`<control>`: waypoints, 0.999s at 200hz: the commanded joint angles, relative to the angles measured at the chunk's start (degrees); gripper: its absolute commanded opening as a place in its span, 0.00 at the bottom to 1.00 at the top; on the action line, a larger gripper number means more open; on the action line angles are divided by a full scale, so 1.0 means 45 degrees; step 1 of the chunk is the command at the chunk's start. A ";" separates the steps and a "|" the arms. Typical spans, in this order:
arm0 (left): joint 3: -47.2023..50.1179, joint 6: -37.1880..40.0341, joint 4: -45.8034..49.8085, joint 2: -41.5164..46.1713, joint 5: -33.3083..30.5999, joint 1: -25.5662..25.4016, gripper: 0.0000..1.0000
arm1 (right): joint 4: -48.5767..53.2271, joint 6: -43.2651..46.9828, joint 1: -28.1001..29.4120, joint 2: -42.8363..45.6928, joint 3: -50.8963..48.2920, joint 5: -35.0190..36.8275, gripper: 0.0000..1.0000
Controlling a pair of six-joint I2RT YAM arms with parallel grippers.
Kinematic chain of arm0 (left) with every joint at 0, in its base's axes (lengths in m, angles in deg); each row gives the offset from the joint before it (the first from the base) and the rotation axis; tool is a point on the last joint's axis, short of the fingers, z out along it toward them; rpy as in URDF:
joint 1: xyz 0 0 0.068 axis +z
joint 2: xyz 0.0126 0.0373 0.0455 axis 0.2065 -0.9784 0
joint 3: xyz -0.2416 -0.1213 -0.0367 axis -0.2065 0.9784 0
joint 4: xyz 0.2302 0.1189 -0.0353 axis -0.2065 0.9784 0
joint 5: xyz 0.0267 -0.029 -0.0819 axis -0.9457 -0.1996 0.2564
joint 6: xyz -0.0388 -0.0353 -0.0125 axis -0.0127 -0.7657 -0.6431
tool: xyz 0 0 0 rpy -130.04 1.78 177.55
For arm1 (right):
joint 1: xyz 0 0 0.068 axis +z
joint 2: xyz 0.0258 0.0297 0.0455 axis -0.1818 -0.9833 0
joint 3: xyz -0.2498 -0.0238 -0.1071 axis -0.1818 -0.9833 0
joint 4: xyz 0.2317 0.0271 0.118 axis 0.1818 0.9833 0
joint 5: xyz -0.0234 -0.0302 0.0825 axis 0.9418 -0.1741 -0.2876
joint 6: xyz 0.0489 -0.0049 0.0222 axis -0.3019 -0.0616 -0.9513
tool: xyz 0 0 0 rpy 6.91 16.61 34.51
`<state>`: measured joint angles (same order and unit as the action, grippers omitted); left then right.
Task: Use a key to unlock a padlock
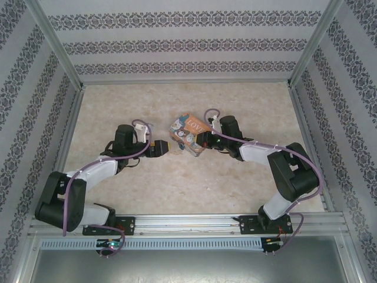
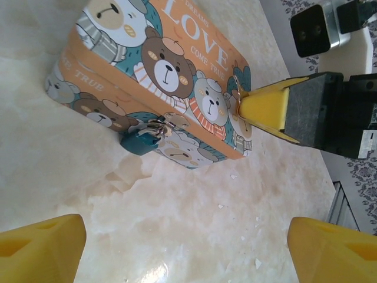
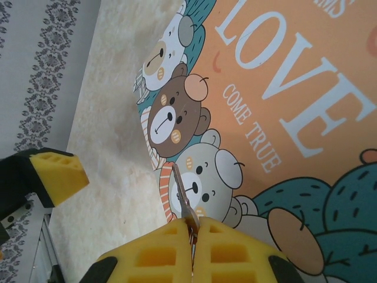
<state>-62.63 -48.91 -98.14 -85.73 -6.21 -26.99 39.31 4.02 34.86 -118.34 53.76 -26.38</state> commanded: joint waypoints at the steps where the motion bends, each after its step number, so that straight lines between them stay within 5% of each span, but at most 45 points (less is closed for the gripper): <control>1: -0.0057 0.0063 -0.1608 -0.0558 -0.0019 -0.0358 0.87 | 0.0198 0.0343 -0.0164 -0.0487 0.0172 0.0109 0.00; 110: -0.1072 0.0555 -0.4392 -0.4378 -0.0956 -0.1207 0.81 | 0.1610 0.1372 -0.0272 -0.0895 0.0384 0.0208 0.00; 200: -0.2104 0.0438 -0.6076 -0.6543 0.0120 -0.1285 0.63 | 0.1810 0.1573 -0.0301 -0.0895 0.0523 0.0227 0.00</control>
<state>-70.58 -47.58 -120.17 -114.04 -8.64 -32.13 41.94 9.01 34.20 -120.16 56.36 -28.00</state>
